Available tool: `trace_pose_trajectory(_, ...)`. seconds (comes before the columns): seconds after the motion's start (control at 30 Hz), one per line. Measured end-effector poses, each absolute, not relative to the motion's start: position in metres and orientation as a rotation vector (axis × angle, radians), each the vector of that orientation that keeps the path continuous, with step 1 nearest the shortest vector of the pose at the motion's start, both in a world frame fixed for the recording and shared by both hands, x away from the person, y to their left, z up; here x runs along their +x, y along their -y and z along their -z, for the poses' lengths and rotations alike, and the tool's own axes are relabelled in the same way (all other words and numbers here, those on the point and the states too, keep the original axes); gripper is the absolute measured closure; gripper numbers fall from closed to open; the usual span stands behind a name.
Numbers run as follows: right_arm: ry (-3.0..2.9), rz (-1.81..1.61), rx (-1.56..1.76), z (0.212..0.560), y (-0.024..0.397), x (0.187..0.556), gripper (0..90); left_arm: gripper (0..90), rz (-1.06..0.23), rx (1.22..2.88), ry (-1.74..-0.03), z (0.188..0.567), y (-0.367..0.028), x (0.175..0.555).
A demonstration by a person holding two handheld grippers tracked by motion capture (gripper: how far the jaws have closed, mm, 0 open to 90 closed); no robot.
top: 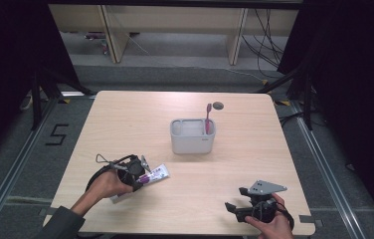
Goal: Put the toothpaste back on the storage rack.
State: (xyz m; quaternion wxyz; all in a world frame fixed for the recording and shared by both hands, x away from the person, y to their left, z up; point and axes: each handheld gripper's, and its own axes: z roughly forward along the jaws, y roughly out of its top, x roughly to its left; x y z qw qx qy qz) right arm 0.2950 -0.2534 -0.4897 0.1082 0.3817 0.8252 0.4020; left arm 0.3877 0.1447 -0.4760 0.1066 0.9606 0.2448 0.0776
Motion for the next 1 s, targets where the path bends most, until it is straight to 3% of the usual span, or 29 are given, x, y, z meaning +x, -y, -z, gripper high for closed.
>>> trace_pose_trajectory(1.0,-2.429,-1.189,1.141,0.490,0.252,0.294,23.7,71.4,-0.119,2.971,-0.686,0.479,-0.132,0.393)
